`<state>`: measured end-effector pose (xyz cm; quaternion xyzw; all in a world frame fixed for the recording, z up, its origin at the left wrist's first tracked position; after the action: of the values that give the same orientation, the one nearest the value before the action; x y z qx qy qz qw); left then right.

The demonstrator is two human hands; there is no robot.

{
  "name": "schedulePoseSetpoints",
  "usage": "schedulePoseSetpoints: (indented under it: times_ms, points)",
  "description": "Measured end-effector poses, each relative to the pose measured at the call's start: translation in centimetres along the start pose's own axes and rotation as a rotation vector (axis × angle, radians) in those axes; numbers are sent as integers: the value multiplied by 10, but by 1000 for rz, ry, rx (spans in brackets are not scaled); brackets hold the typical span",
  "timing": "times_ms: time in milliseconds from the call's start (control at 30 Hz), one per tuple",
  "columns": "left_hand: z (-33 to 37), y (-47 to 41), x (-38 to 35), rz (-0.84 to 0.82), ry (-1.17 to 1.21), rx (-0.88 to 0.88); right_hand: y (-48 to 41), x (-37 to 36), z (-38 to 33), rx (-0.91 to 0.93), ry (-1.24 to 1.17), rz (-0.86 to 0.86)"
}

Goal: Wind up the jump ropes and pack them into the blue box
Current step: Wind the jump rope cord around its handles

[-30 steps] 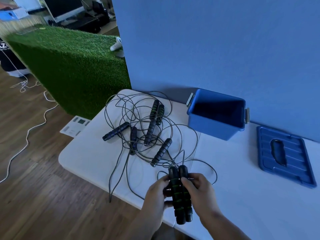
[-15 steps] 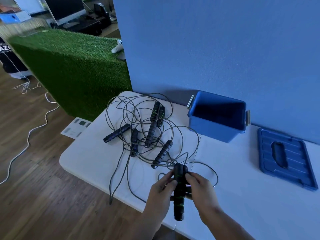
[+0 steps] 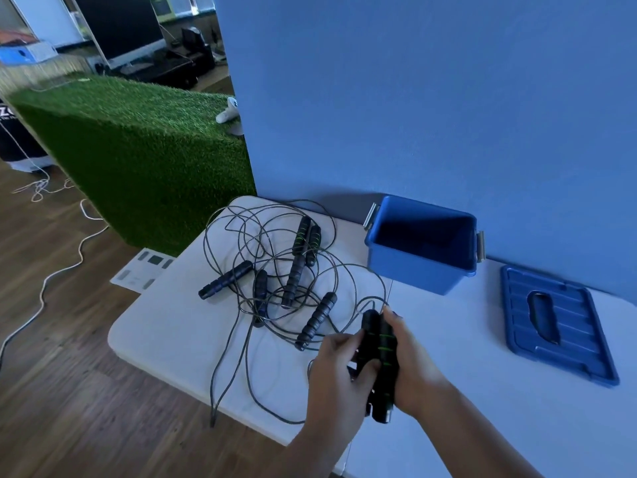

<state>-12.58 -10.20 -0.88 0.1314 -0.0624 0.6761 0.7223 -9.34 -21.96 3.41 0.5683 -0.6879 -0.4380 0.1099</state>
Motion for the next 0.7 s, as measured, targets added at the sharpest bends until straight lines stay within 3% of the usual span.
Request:
schedulePoseSetpoints:
  times_ms: [167, 300, 467, 567, 700]
  points:
    - [12, 0, -5, -22, -27, -63, 2, -1, -14, 34, 37, 15]
    - [28, -1, -9, -75, -140, -212, 13, 4, -29, 121, 196, 85]
    - [52, -5, -10, -210, -271, -418, 35, 18, -58, 346, 594, 239]
    - [71, -10, -5, -301, -206, -481, 54, 22, -81, 480, 842, 341]
    - [110, -36, 14, -230, -92, -605, 88, 20, -110, 580, 1174, 563]
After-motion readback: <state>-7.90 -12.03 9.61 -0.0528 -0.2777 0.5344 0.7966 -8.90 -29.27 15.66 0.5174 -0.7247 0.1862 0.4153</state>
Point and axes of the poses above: each hand's wrist, its own y-axis away from the middle knuckle, its own x-axis out of the back of the hand, z = x × y, the point moved 2 cm from there along -y, towards the middle knuckle, and after that the axes turned 2 degrees about y, right-handed, at the moved point
